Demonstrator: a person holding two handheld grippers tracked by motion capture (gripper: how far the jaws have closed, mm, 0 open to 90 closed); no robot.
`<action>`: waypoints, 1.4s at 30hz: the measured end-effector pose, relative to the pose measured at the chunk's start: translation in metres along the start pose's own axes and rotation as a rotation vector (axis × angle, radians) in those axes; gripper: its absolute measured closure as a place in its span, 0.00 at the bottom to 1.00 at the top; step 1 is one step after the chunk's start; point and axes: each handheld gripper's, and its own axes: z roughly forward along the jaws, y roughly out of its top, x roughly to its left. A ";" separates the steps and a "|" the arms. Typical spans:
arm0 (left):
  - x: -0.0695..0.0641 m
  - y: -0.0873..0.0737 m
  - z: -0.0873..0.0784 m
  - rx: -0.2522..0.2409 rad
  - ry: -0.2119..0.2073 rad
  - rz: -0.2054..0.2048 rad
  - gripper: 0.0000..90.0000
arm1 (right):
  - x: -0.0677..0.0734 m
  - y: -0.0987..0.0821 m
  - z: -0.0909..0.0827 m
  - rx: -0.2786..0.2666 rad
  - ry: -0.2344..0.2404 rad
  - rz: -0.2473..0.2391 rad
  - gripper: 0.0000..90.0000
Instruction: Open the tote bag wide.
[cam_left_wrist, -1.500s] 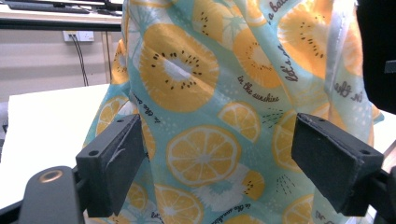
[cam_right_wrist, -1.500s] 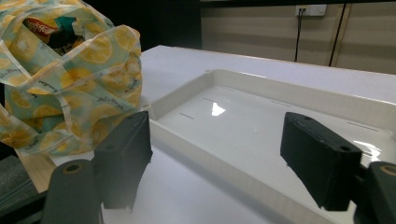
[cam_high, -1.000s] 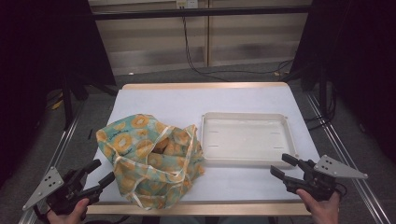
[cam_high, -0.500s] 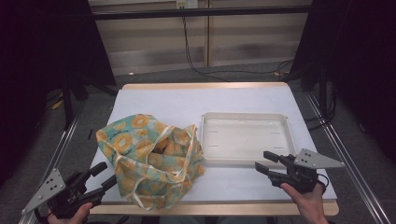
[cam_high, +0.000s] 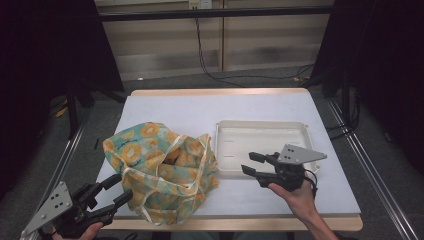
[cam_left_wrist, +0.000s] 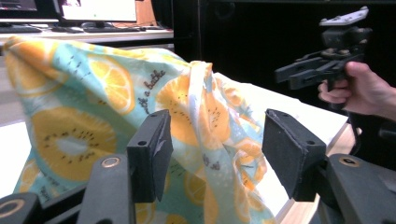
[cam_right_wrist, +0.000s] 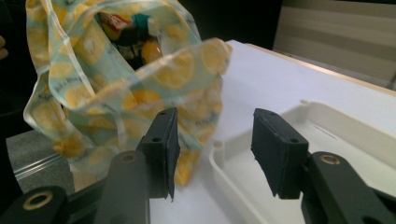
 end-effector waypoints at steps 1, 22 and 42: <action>0.000 0.000 0.002 0.009 0.000 -0.009 0.47 | 0.000 0.003 0.005 -0.004 0.012 -0.002 0.57; 0.022 0.001 0.017 0.068 -0.027 0.027 1.00 | 0.033 0.036 0.095 0.022 0.246 -0.077 0.55; 0.031 0.036 0.038 0.036 -0.054 0.042 1.00 | 0.078 0.035 0.131 0.069 0.385 -0.171 0.39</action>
